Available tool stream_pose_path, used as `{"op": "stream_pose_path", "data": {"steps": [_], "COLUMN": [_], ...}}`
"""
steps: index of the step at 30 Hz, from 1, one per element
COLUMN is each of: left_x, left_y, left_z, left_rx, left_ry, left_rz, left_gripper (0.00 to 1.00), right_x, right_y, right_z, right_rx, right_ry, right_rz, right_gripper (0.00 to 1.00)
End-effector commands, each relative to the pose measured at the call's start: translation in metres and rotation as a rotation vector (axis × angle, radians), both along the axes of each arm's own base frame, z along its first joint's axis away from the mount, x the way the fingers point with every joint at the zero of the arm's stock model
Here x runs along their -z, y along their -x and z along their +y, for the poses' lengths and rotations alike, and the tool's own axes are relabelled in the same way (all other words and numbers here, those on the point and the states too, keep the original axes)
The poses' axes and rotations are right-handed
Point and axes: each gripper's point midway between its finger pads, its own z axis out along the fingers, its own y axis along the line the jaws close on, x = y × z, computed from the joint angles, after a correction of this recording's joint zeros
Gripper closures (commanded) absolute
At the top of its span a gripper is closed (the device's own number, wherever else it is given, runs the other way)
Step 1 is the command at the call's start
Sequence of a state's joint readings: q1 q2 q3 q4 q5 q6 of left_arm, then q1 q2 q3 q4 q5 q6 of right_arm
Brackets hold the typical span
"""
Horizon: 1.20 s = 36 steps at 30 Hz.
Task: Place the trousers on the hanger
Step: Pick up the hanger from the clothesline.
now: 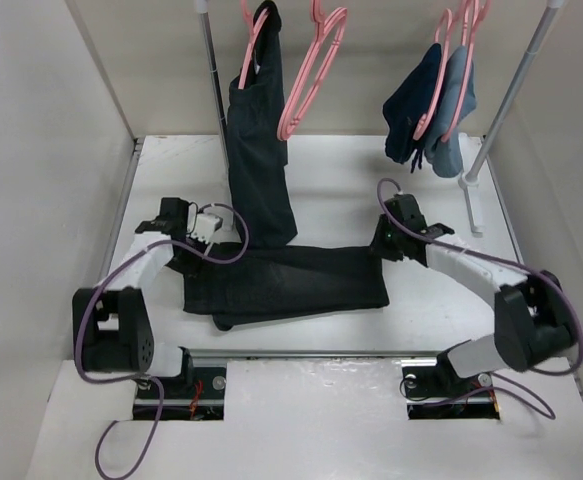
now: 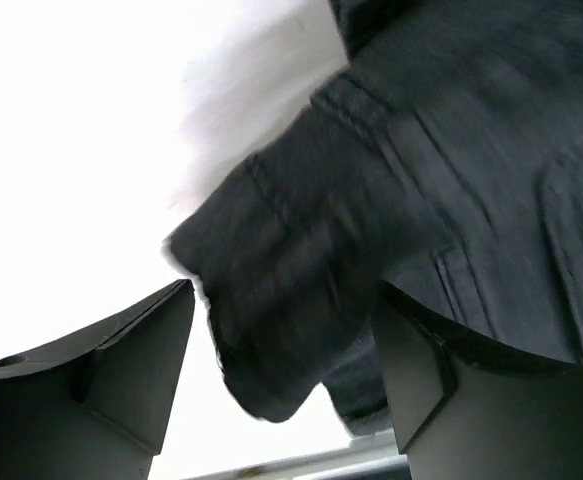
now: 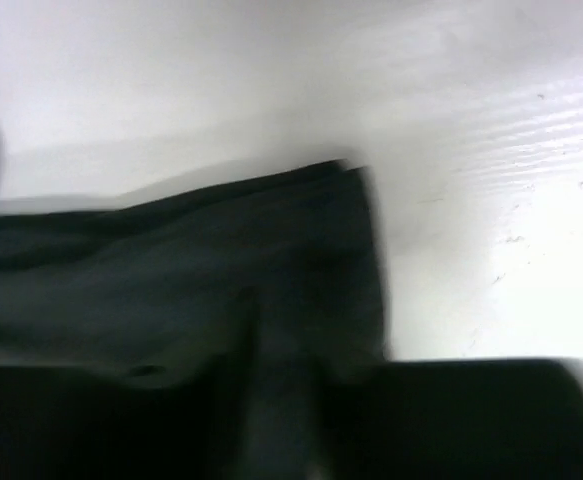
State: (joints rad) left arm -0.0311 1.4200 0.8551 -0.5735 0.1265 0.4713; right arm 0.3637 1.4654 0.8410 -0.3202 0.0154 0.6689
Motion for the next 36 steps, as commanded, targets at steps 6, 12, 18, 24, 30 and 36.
{"op": "stream_pose_path", "data": {"steps": [6,12,18,24,30,36], "left_x": [-0.12,-0.166,-0.195,-0.197,-0.19,-0.187], "left_y": [-0.002,-0.003,-0.008,-0.011,-0.011,-0.01], "left_z": [-0.019,-0.036,-0.039,-0.037,-0.036,-0.034], "left_rx": [0.234,0.243,0.18,0.147,0.133,0.127], "left_ry": [0.07,0.148,0.189,0.19,0.187,0.179], "left_rz": [-0.33,-0.529,-0.639,-0.659,-0.658,-0.658], "left_gripper": [0.31,0.28,0.2,0.19,0.19,0.19], "right_x": [-0.185,-0.346,-0.431,-0.457,-0.467,-0.457], "right_y": [0.032,0.052,0.014,-0.047,-0.083,-0.095], "right_z": [0.056,0.102,0.155,0.18,0.172,0.181], "right_rx": [-0.387,-0.559,-0.612,-0.534,-0.452,-0.475], "right_ry": [0.076,-0.193,-0.348,-0.484,-0.557,-0.57], "right_rz": [-0.391,-0.745,-0.931,-0.987,-1.015,-0.996], "right_gripper": [0.38,0.29,0.09,0.23,0.64,0.57]}}
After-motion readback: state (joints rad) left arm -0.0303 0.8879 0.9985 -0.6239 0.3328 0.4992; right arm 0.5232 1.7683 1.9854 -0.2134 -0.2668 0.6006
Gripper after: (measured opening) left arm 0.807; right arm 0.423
